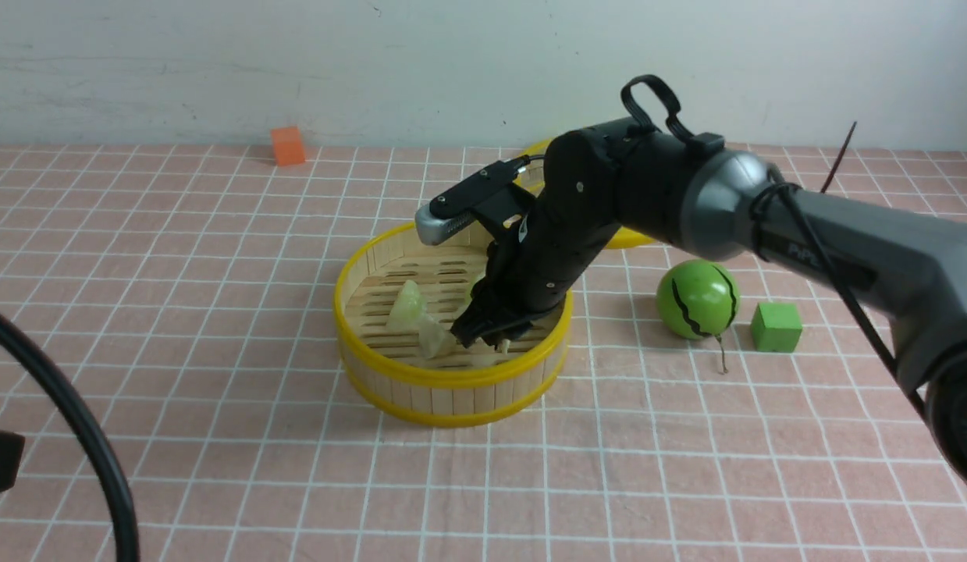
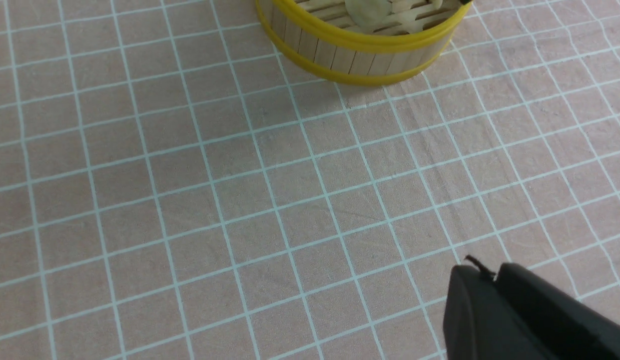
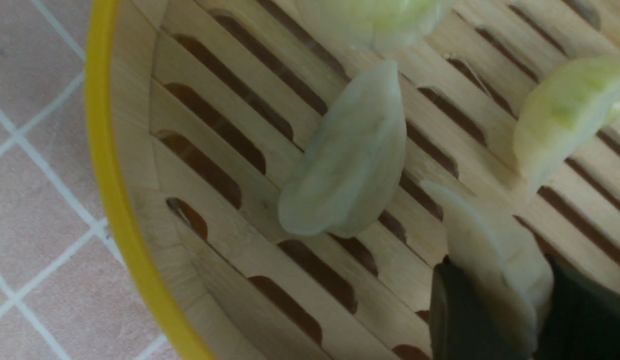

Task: Put the dumplings into the steamer on the table with the pink tablecloth.

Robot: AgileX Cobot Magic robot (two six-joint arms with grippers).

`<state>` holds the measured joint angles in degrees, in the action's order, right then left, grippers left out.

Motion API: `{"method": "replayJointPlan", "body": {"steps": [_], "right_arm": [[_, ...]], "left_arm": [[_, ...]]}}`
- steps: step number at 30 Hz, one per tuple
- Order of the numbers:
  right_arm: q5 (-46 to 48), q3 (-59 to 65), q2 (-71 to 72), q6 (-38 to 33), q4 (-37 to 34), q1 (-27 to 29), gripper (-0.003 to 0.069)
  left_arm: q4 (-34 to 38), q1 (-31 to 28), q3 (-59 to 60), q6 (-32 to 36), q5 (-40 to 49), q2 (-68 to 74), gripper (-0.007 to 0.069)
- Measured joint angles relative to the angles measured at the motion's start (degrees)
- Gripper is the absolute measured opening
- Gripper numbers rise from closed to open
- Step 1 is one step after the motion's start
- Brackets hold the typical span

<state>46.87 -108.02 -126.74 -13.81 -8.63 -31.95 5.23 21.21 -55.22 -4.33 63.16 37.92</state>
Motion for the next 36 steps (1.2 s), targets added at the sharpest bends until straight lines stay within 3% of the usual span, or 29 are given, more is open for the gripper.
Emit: {"method": "replayJointPlan", "body": {"steps": [6,11,15,18,21,30,36], "right_arm": [[-0.2,-0.2,-1.1,0.3,0.2,0.0,0.0262],[0.7,-0.6,-0.8,0.4,0.2,0.0,0.0375],[8.1,-4.3,0.9,0.3,0.4,0.0,0.0398],[16.2,-9.1,3.8,0.3,0.9,0.0,0.0361],[22.3,-13.3,8.2,0.1,1.2,0.0,0.0276],[24.5,-8.2,23.7,-2.4,-4.5,0.0,-0.001],[24.4,5.6,36.2,-2.5,-4.8,0.0,-0.002]], "left_arm": [[-0.1,0.0,1.3,1.6,-0.5,-2.3,0.0053],[-0.1,0.0,7.7,1.9,-3.3,-6.3,0.0056],[-0.1,0.0,13.1,1.5,-5.7,-12.5,0.0057],[-0.1,0.0,15.7,1.5,-7.9,-18.6,0.0057],[-0.1,0.0,18.8,1.1,-11.3,-25.0,0.0057],[-1.1,0.0,27.4,-3.7,-20.6,-35.5,0.0073],[-1.1,0.0,29.2,-3.8,-21.2,-35.8,0.0074]]}}
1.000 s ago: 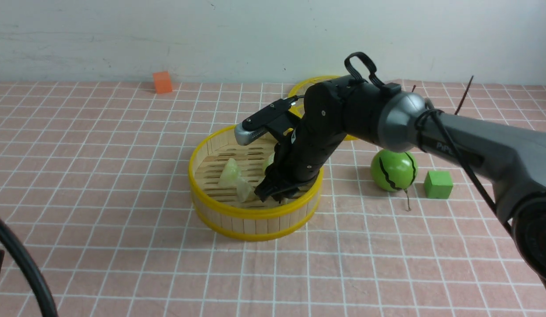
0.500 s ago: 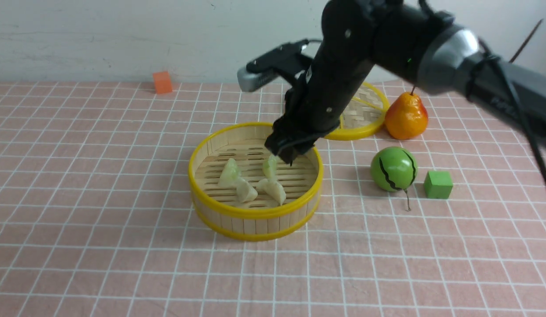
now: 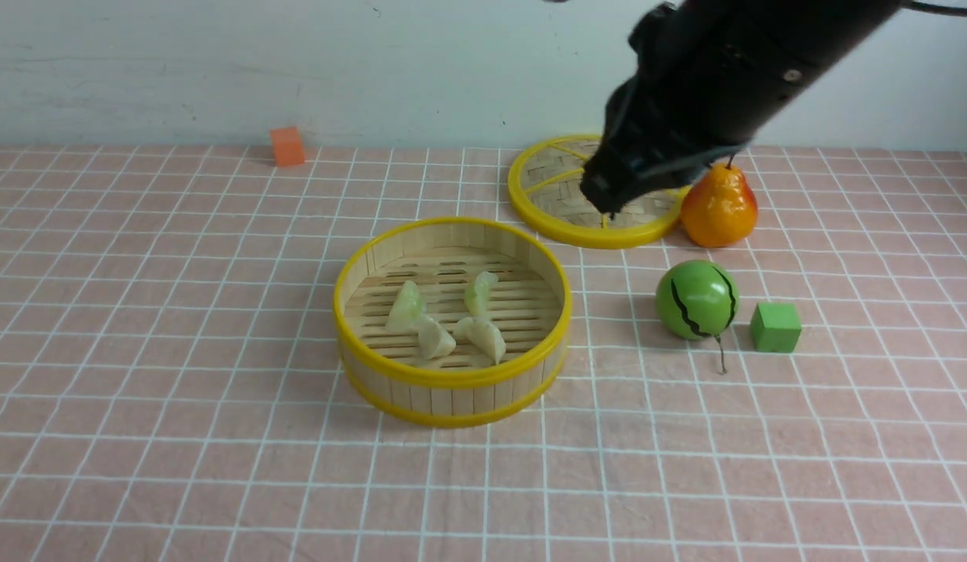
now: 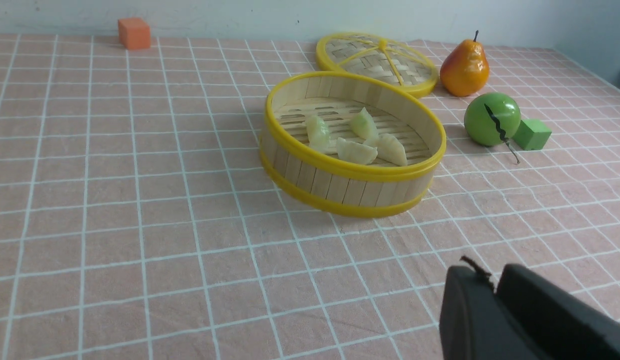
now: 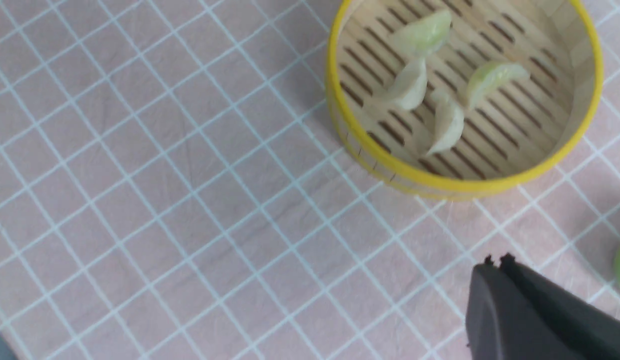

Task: Put the dumplings into the steamer on the table with the pink tablecloth.

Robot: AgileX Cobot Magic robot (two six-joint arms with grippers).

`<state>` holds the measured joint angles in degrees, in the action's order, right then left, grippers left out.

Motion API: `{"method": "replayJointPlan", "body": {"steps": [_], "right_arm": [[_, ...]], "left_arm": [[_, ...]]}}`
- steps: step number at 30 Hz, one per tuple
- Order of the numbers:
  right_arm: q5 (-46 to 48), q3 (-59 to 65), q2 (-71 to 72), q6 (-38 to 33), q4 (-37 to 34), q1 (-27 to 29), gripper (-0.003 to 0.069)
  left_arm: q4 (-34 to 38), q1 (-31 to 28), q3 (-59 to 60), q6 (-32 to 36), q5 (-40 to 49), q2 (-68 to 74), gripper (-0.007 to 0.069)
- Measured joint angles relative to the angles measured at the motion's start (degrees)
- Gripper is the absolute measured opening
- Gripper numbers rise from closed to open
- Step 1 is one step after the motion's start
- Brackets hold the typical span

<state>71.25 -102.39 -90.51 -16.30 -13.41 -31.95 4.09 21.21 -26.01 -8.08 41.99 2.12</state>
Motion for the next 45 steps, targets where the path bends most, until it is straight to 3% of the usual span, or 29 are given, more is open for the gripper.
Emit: {"method": "replayJointPlan", "body": {"steps": [14,23,38,41,45], "right_arm": [[-30.0,37.2,35.3,-0.2,-1.0,0.0,-0.0013],[-27.0,44.3,45.7,-0.2,-1.5,0.0,-0.0004],[-17.9,45.0,46.5,-0.2,-4.3,0.0,0.0005],[-18.7,46.5,46.8,-0.2,-7.6,0.0,-0.0004],[-28.5,55.3,50.5,-0.2,-8.0,0.0,-0.0015]], "left_arm": [[-0.2,0.0,0.5,-0.2,1.3,0.0,0.009],[-0.2,0.0,0.5,-0.2,1.4,0.0,0.0092],[-0.2,0.0,0.5,-0.2,1.4,0.0,0.0092],[-0.2,0.0,0.5,-0.2,1.4,0.0,0.0092],[-0.2,0.0,0.5,-0.2,1.4,0.0,0.0092]]}}
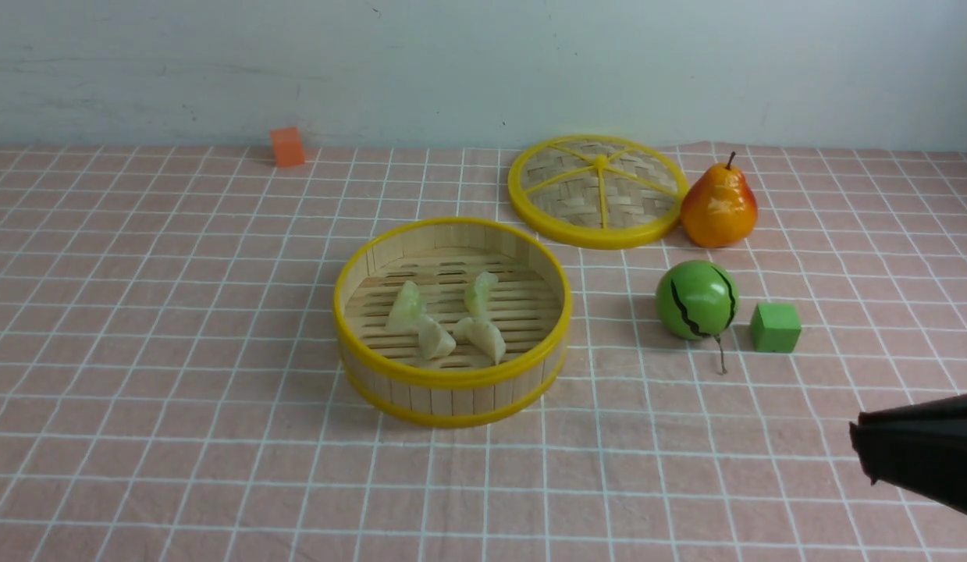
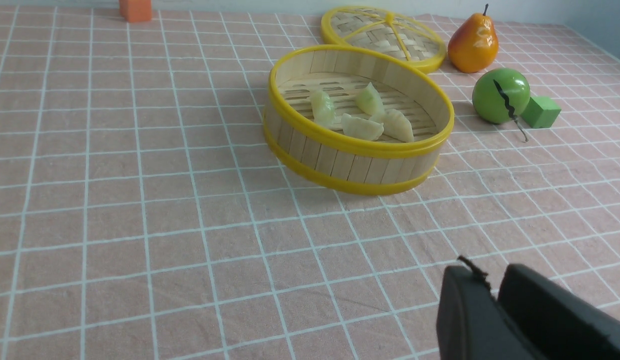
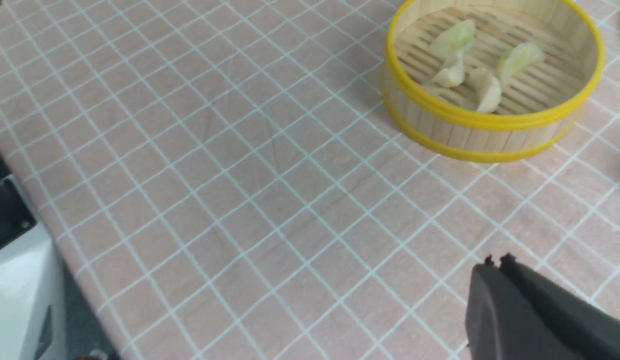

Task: Put the dumplings into the steamer on the table with the pink tablecloth.

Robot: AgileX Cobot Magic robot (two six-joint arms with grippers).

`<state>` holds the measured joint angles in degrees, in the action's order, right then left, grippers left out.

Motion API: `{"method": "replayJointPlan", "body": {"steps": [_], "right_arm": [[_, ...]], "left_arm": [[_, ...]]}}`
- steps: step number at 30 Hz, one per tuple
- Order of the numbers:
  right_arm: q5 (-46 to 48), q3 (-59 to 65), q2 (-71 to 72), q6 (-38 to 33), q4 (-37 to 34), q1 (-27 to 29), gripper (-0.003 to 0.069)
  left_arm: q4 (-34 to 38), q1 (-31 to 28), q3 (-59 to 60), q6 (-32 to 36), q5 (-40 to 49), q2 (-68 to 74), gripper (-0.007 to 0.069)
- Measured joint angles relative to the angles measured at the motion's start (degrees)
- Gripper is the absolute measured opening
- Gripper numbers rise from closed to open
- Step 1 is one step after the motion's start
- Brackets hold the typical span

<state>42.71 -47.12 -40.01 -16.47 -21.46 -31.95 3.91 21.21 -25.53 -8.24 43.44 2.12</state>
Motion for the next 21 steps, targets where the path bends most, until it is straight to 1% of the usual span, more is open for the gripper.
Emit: {"method": "replayJointPlan", "body": {"steps": [3,4,6,7,8,9,13,16,17,18,19,20,21], "right_arm": [[-9.8,8.5,6.0,0.3,1.7,1.3,-0.0019],[-10.4,9.7,6.4,0.4,1.9,1.5,-0.0019],[-18.3,18.1,13.6,2.2,3.5,5.9,-0.0019],[-20.0,21.3,15.8,2.8,4.2,7.7,-0.0019],[-20.5,21.3,16.3,2.9,4.3,8.2,-0.0019],[-23.0,26.5,20.8,4.1,5.5,12.2,-0.0019],[-24.7,37.6,32.4,9.0,7.7,22.3,-0.0019],[-24.8,43.1,39.0,13.7,10.0,27.7,-0.0019],[-24.8,44.4,40.0,15.2,11.3,29.1,-0.0019],[-24.9,44.4,40.1,15.2,11.6,29.4,-0.0019],[-25.0,46.3,40.5,17.8,14.0,31.2,-0.0019],[-25.0,46.3,40.6,17.8,14.3,31.3,-0.0019],[-24.8,47.6,40.6,19.8,16.5,32.3,-0.0019]], "left_arm": [[0.0,0.0,0.0,0.0,0.0,0.0,0.0097],[0.0,0.0,0.0,0.0,0.0,0.0,0.0097],[0.0,0.0,0.0,0.0,0.0,0.0,0.0102],[0.0,0.0,0.0,0.0,0.0,0.0,0.0103],[0.0,0.0,0.0,0.0,0.0,0.0,0.0103],[-0.1,0.0,0.0,0.0,0.0,0.0,0.0105],[-0.1,0.0,0.0,0.0,0.0,0.0,0.011],[-0.1,0.0,0.0,0.0,0.0,0.0,0.011],[-0.1,0.0,0.0,0.0,0.1,0.0,0.011],[-0.1,0.0,0.0,0.0,0.1,0.0,0.011],[-0.1,0.0,0.0,0.0,0.2,-0.1,0.011],[-0.1,0.0,0.0,0.0,0.3,-0.1,0.011],[-0.1,0.0,0.0,0.0,0.3,-0.1,0.011]]}}
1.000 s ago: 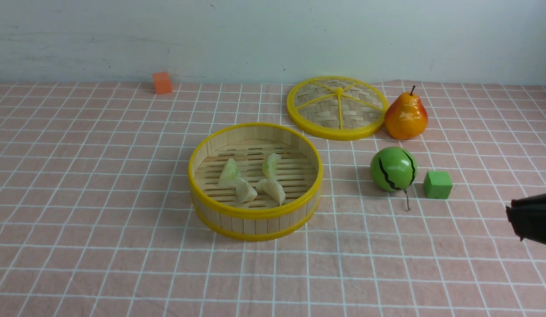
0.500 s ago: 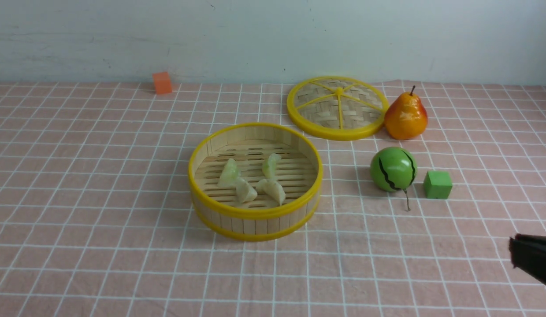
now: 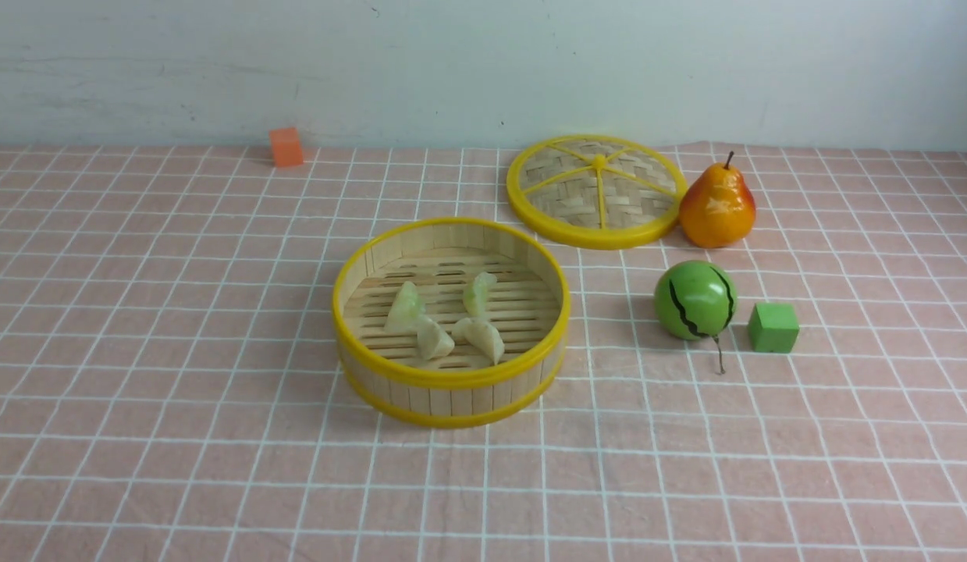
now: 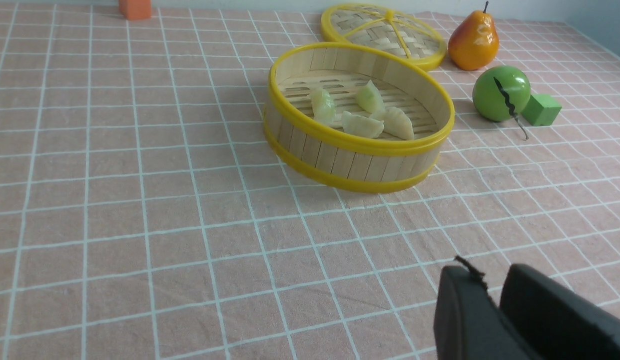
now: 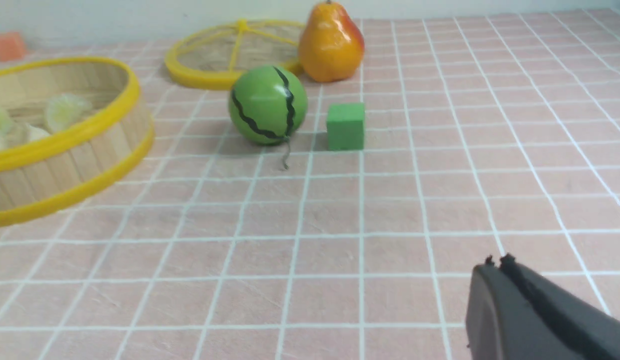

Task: Put the dumplings into the steamer on the table with the pink tablecloth.

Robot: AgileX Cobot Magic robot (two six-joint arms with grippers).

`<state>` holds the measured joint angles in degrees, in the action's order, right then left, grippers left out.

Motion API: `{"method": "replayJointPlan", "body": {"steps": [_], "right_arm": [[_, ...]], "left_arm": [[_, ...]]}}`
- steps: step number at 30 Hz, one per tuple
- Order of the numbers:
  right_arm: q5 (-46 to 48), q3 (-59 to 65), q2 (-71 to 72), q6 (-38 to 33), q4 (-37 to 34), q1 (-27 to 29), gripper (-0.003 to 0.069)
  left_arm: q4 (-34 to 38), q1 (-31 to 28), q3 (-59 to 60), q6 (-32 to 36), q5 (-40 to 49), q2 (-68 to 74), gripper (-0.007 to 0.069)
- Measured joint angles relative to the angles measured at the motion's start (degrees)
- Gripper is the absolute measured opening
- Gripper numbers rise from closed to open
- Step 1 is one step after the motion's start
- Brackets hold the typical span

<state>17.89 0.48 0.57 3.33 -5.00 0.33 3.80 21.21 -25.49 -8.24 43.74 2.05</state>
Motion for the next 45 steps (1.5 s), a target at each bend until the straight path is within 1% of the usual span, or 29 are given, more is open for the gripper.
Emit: {"method": "replayJointPlan", "body": {"steps": [4,11,15,18,45], "right_arm": [[0.2,0.9,0.0,1.1,2.4,0.3,-0.0019],[2.5,0.7,0.0,1.3,3.7,0.7,-0.0019],[3.9,0.5,0.0,1.4,5.0,1.9,-0.0019],[4.0,0.4,0.0,1.4,5.3,2.9,-0.0019],[4.1,0.4,0.0,1.5,5.6,2.9,-0.0011]], "left_arm": [[0.0,0.0,0.0,0.0,0.1,0.0,0.011],[-0.1,0.0,0.0,0.0,0.2,0.0,0.011],[-0.1,0.0,0.0,0.0,0.2,0.0,0.011],[-0.1,0.0,0.0,0.0,0.2,0.0,0.0113],[-0.1,0.0,0.0,0.0,0.2,0.0,0.0144]]}}
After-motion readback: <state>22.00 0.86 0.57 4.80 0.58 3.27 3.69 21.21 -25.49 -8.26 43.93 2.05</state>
